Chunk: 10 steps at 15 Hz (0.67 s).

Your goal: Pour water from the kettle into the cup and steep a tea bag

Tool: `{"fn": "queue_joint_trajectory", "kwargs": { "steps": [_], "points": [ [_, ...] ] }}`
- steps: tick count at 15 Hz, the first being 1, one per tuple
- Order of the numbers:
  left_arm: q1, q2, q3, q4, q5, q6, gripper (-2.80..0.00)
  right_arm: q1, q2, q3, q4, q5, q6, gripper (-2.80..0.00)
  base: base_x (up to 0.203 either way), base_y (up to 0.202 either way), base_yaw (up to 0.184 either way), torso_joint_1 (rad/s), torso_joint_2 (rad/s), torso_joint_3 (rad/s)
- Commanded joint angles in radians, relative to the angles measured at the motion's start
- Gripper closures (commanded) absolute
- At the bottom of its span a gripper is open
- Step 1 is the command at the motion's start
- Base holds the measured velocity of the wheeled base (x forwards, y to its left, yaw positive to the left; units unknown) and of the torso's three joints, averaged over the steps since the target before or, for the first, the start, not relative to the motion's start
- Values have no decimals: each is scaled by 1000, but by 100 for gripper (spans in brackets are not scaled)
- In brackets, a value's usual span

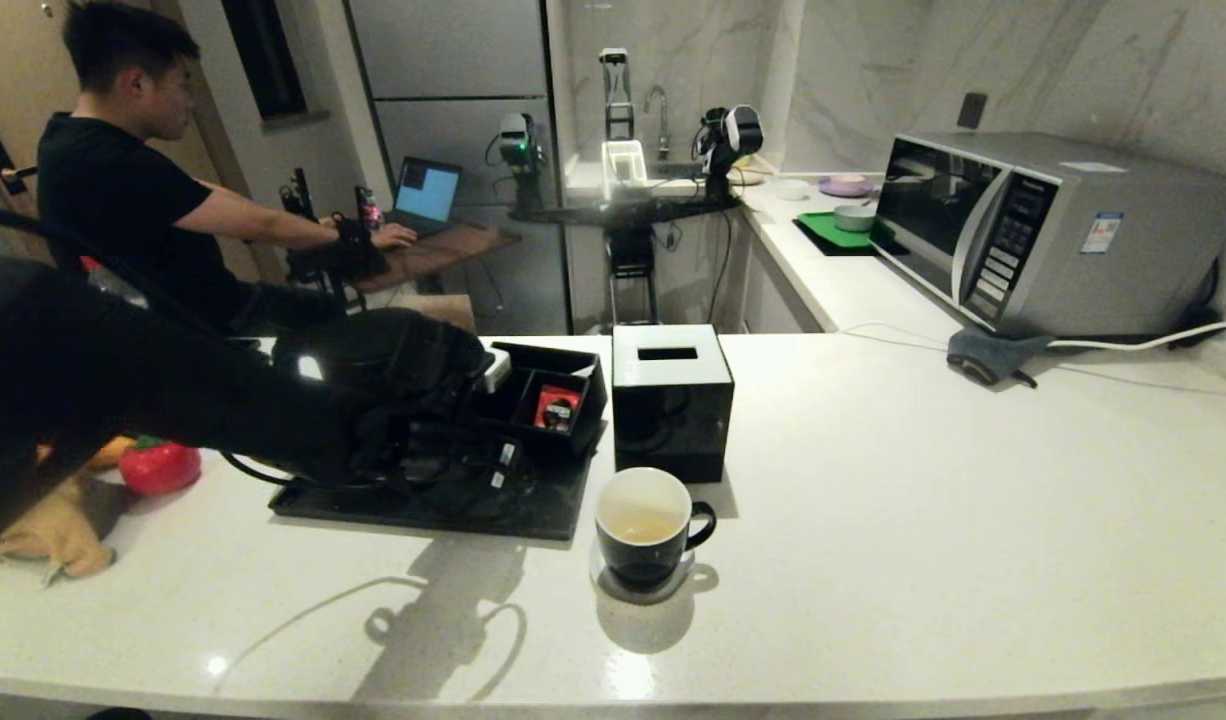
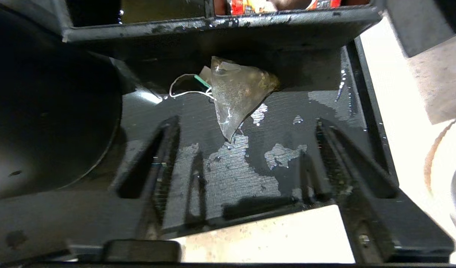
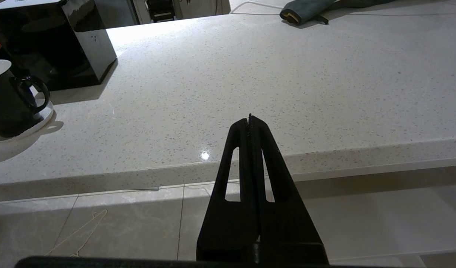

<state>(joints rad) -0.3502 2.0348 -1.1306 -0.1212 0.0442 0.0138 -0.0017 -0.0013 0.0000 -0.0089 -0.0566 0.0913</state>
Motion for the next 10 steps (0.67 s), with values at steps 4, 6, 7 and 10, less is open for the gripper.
{"fn": "queue_joint_trajectory", "kwargs": {
  "steps": [4, 6, 7, 10],
  "points": [
    [5, 70, -44, -2, -3, 3, -280, 0, 1, 0, 0, 0, 1, 0, 0, 0, 0, 0, 0, 0],
    [5, 94, -75, -2, -3, 2, -280, 0, 1, 0, 0, 0, 1, 0, 0, 0, 0, 0, 0, 0],
    [5, 105, -87, -2, -3, 3, -280, 0, 1, 0, 0, 0, 1, 0, 0, 0, 0, 0, 0, 0],
    [4, 127, -109, -2, -3, 3, -280, 0, 1, 0, 0, 0, 1, 0, 0, 0, 0, 0, 0, 0]
  ]
}}
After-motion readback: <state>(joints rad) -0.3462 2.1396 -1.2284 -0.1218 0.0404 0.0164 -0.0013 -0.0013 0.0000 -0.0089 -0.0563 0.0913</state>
